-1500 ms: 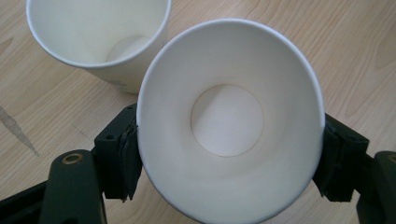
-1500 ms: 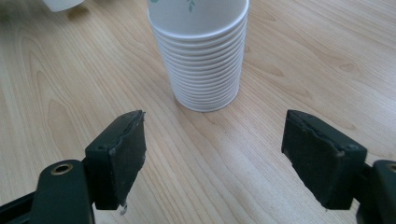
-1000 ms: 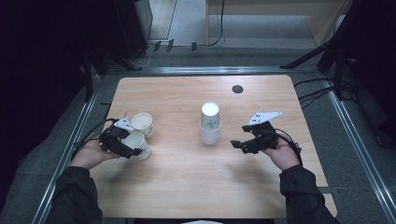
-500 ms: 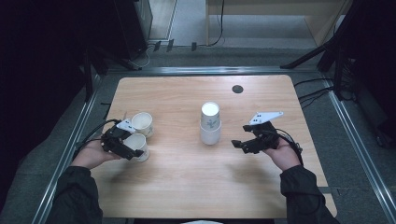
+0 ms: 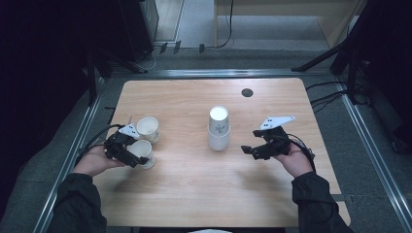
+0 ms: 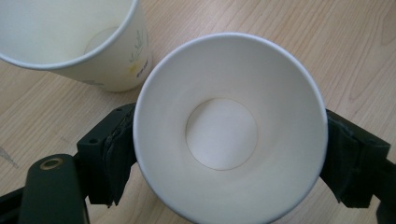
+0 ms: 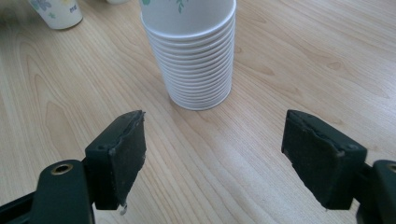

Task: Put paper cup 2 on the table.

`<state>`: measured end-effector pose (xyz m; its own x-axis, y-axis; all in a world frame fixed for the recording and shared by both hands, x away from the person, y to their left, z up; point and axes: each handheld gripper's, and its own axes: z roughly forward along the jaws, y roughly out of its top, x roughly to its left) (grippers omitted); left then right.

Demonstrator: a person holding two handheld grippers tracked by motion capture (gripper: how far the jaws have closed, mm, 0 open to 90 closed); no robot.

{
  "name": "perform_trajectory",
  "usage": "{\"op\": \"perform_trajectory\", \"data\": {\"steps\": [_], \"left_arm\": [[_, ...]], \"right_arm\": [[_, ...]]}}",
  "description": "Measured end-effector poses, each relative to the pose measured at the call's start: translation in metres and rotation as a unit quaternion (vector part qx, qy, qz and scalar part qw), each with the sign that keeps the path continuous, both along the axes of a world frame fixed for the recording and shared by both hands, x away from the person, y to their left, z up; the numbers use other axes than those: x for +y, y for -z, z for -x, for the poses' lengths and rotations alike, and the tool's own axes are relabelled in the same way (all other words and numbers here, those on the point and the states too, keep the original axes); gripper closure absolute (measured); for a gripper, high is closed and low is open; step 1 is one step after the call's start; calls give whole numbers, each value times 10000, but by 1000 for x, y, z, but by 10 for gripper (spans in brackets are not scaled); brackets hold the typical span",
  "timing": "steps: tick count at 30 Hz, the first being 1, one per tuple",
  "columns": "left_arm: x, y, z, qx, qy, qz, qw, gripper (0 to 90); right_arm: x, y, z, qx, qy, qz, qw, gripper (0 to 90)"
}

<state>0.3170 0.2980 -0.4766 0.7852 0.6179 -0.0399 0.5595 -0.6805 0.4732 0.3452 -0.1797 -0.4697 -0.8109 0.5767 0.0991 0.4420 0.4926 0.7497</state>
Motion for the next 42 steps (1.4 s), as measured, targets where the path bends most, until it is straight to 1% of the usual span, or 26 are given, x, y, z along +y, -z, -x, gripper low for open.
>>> {"op": "perform_trajectory", "data": {"steps": [2,5,6,7,10,14,15,18,21,25,28,30,31,33,34,37,40,42], "left_arm": [[0,-1,1,33,26,37,10000,148],[1,-2,2,-13,45,84,10000,146],[3,-3,2,-9,49,116,9999,146],[4,-4,3,17,18,200,9998,145],[5,-6,4,43,42,276,9996,143],[4,-9,5,10,62,247,9997,143],[4,-9,5,22,99,268,9996,143],[4,-12,6,6,99,284,9995,142],[3,-14,6,-74,89,251,9996,142],[3,-18,7,-74,85,318,9994,140],[5,-23,7,-127,43,383,9992,140],[3,-27,8,-182,14,316,9993,138],[3,-30,8,-209,-5,323,9993,134],[1,-34,9,-220,-33,396,9990,133],[0,-37,9,-219,-26,395,9990,134],[-5,-43,10,-303,10,486,9984,133],[-8,-47,11,-311,28,601,9977,134],[-10,-48,11,-294,40,610,9977,134]], "right_arm": [[0,0,0,-4,3,-5,10000,220],[-1,0,0,4,10,-7,10000,220],[-1,0,0,0,7,-4,10000,220],[-1,0,0,8,12,-13,10000,220],[-1,0,0,-12,28,-8,10000,220],[-3,0,0,-2,52,25,10000,220],[-3,0,0,-14,51,33,10000,220],[-3,0,0,-13,45,24,10000,220],[-2,1,0,-14,27,46,10000,220],[-1,1,0,-52,22,67,10000,220],[-1,1,-1,-54,21,61,10000,220],[-1,1,-1,-50,29,76,10000,220],[-1,1,-1,-41,24,71,10000,220],[-2,0,0,-56,27,75,10000,220],[-2,0,0,-46,27,62,10000,220],[-2,0,0,-45,13,55,10000,220],[-2,0,0,-29,23,37,10000,220],[-2,-1,0,-46,20,13,10000,220]]}}
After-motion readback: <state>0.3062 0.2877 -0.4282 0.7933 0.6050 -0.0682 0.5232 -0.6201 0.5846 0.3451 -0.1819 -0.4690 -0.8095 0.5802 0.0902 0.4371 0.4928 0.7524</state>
